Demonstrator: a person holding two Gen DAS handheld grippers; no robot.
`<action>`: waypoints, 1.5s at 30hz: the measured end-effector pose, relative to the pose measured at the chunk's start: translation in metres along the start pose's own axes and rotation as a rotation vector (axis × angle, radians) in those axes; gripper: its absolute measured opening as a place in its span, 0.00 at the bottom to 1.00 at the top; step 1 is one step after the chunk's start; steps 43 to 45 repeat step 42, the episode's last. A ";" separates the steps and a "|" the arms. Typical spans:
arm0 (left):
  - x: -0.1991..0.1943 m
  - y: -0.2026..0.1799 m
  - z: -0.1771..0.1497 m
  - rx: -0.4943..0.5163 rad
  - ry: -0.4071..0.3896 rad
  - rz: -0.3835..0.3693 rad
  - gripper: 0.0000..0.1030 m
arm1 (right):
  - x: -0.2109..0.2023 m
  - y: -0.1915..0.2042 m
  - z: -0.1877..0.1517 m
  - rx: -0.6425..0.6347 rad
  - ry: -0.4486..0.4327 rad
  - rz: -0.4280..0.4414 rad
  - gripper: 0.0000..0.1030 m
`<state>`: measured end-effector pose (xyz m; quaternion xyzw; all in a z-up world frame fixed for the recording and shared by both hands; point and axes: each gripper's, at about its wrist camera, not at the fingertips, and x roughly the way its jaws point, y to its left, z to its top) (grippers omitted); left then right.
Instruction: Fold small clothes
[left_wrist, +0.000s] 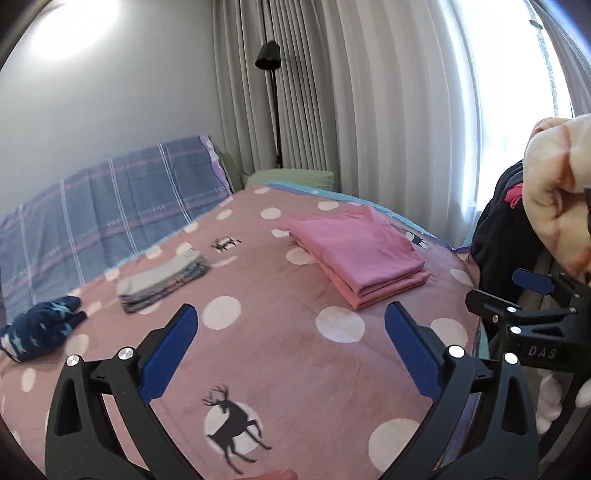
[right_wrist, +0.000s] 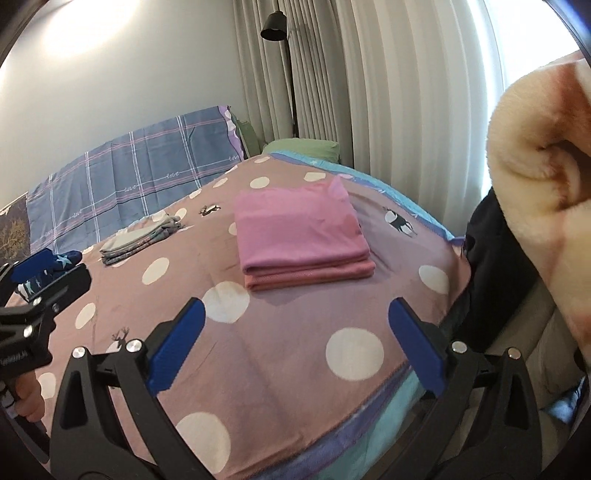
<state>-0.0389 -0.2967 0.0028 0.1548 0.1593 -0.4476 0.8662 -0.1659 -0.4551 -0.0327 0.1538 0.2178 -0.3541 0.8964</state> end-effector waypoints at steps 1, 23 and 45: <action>-0.006 0.000 -0.002 -0.008 -0.008 0.006 0.99 | -0.002 0.002 0.000 -0.006 0.018 0.001 0.98; -0.043 -0.017 -0.014 -0.005 -0.014 -0.008 0.99 | -0.047 0.011 -0.003 -0.027 -0.004 -0.016 0.98; -0.035 -0.018 -0.019 -0.016 0.012 -0.011 0.99 | -0.043 0.012 -0.007 -0.040 0.008 -0.034 0.98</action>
